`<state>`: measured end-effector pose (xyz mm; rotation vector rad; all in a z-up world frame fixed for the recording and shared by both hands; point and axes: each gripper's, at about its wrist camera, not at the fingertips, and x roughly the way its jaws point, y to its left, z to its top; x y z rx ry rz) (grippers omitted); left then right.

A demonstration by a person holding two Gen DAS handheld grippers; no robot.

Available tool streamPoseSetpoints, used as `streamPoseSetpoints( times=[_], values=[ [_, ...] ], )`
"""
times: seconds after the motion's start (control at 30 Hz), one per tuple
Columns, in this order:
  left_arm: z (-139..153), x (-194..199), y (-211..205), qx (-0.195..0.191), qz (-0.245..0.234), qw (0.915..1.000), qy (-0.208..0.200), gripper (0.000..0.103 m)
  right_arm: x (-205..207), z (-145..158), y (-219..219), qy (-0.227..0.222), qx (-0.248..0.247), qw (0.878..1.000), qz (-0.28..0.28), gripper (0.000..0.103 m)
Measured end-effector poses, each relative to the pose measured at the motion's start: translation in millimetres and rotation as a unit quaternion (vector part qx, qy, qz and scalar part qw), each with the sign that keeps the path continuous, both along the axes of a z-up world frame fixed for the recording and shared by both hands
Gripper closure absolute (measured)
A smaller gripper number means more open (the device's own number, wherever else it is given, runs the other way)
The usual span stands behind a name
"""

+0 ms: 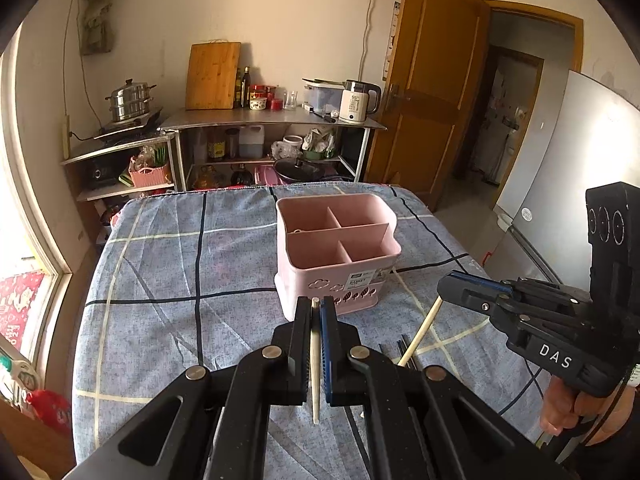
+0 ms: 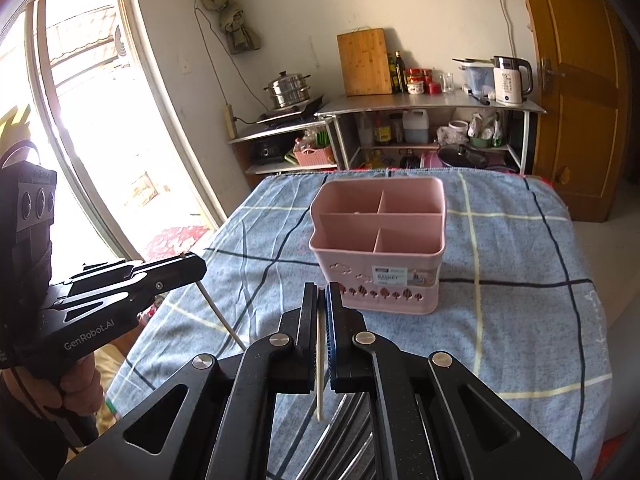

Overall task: Organize utensils
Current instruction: 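Lift both held chopsticks and carry them over the pink basket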

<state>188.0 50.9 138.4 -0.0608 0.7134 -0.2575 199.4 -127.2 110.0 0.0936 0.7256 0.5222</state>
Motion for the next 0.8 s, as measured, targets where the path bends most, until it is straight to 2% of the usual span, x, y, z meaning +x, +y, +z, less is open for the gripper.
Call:
streamPoseSetpoints(
  times=[0.27,0.53,0.8],
  values=[
    [25.3,16.6,-1.3,-0.017,-0.001,0.9998,-0.014,0.099,13.3,23.5,-12.2,-0.029,0.005,0.999,-0.016,0.099],
    [57.1,53.1,-0.6,-0.042,0.004,0.9987,-0.028,0.099,40.0,55.1,-19.3,-0.061,0.02,0.997,-0.033,0.099],
    [86.7,94.3,-1.3,-0.051,0.021,0.997,-0.055,0.099,69.7,85.3,-19.6,-0.094,0.04,0.994,-0.047,0.099]
  ],
)
